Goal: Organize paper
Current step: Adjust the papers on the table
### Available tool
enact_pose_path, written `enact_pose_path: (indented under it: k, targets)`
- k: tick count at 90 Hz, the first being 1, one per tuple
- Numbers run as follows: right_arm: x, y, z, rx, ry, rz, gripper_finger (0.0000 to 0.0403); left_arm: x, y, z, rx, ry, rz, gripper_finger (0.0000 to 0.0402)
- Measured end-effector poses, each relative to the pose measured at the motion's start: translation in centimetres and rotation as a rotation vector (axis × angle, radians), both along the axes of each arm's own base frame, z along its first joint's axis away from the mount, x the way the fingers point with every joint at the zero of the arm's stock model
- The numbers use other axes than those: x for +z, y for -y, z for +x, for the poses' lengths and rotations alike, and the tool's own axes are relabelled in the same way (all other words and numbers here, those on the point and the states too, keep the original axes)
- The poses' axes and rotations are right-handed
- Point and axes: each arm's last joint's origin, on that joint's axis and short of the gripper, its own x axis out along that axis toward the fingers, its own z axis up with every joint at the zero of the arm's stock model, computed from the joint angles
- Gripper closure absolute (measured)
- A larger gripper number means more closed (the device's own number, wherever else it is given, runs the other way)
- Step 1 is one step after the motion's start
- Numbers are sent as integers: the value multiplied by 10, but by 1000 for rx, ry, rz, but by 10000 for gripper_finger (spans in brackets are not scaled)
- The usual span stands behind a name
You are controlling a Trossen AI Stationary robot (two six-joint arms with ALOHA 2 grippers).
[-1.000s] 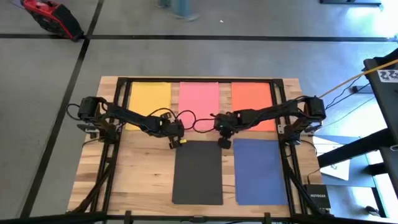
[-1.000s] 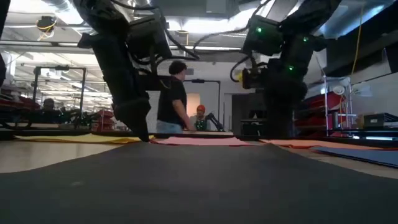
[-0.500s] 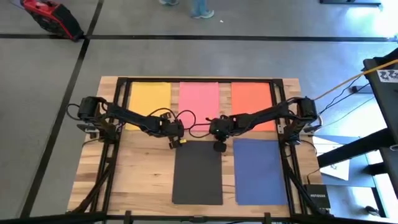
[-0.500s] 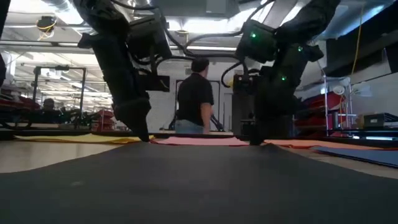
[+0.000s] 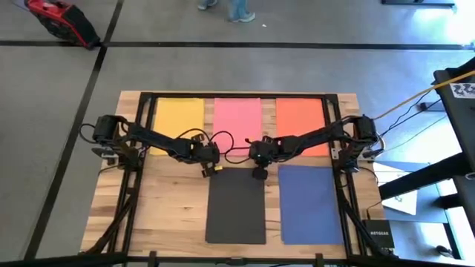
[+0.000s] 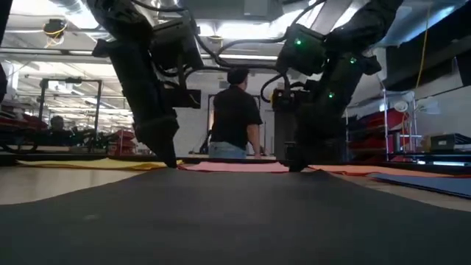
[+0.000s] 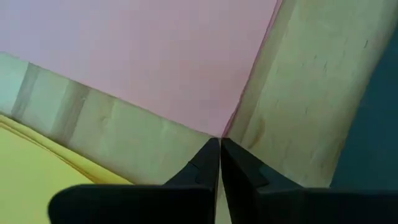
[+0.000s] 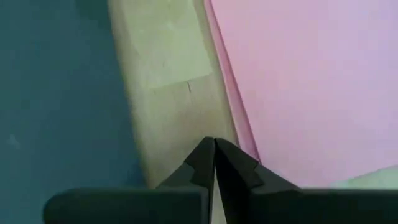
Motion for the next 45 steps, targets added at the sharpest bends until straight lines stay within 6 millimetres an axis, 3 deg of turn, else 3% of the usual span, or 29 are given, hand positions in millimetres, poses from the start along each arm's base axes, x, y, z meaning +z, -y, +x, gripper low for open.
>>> enact_pose_path:
  k: [45]
  targets:
    - [0,6,0,-56,0,-39,400,0,1,0,-2,0,0,402]
